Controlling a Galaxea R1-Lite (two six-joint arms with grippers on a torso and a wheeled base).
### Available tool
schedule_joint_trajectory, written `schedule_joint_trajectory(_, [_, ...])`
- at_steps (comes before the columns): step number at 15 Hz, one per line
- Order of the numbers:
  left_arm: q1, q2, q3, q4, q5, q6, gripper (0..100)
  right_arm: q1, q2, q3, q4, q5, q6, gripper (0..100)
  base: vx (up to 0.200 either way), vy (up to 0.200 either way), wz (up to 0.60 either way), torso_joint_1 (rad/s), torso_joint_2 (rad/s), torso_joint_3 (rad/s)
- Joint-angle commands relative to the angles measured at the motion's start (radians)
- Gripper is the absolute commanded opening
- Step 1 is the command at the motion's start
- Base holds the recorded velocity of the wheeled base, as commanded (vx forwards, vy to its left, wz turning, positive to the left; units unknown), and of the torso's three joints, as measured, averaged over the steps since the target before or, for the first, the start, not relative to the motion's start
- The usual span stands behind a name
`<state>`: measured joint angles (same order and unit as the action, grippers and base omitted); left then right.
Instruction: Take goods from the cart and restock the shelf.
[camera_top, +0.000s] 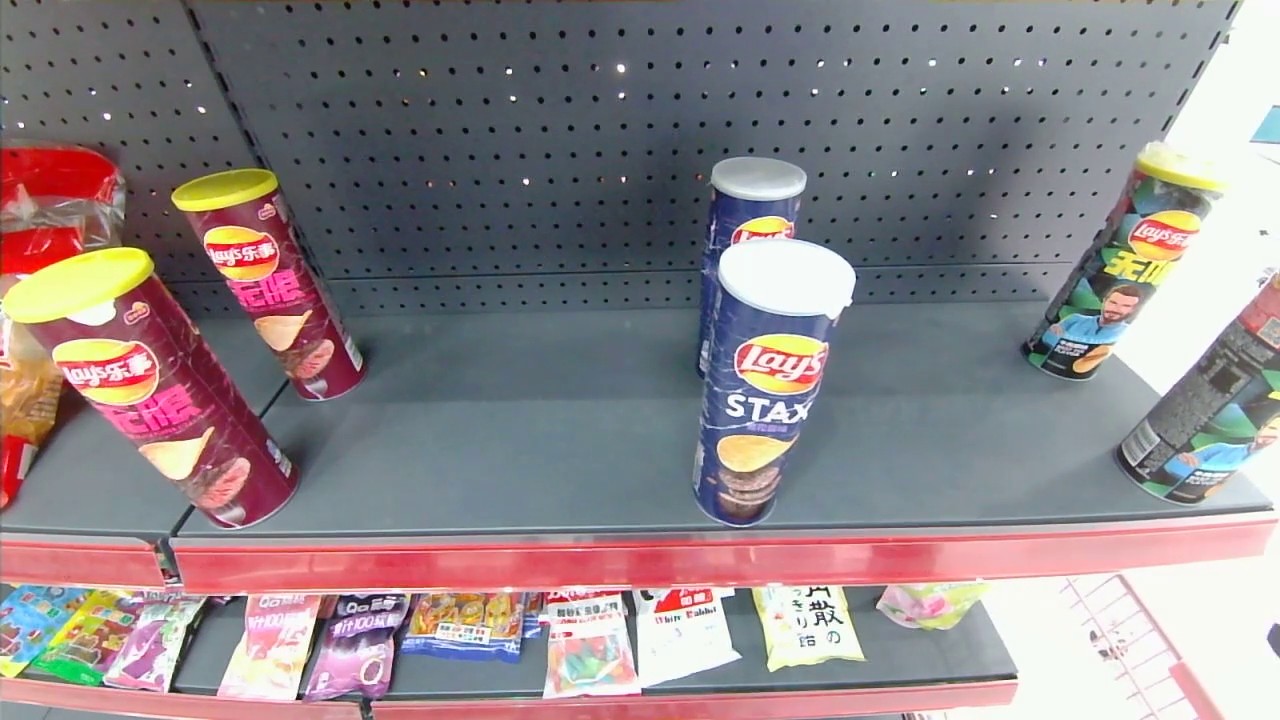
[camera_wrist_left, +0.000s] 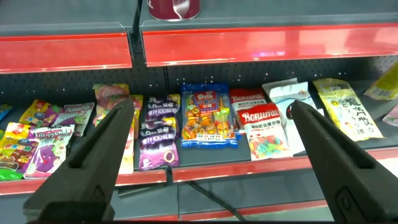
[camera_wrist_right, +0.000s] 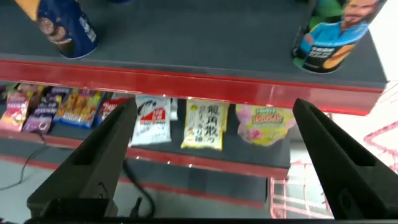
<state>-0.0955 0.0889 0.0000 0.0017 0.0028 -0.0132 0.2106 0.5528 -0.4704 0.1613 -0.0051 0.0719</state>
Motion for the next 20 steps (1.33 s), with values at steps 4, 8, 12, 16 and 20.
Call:
schedule_joint_trajectory(4, [0.000, 0.002, 0.000, 0.000, 0.000, -0.001, 100, -0.036, -0.105, 0.073, 0.027, 0.054, -0.126, 100, 0.000, 0.000, 0.00, 0.000, 0.00, 0.000])
schedule_joint_trajectory(8, [0.000, 0.002, 0.000, 0.000, 0.000, -0.001, 100, -0.042, -0.323, 0.193, 0.038, 0.039, -0.121, 100, 0.000, 0.000, 0.00, 0.000, 0.00, 0.000])
schedule_joint_trajectory(12, [0.000, 0.002, 0.000, 0.000, 0.000, -0.001, 100, -0.043, -0.453, 0.288, 0.032, -0.032, -0.126, 100, 0.000, 0.000, 0.00, 0.000, 0.00, 0.000])
schedule_joint_trajectory(16, [0.000, 0.002, 0.000, 0.000, 0.000, -0.001, 100, -0.043, -0.453, 0.340, -0.008, -0.046, -0.121, 100, 0.000, 0.000, 0.00, 0.000, 0.00, 0.000])
schedule_joint_trajectory(20, [0.000, 0.002, 0.000, 0.000, -0.001, 0.001, 100, -0.043, -0.453, 0.470, -0.221, -0.061, -0.116, 100, 0.000, 0.000, 0.00, 0.000, 0.00, 0.000])
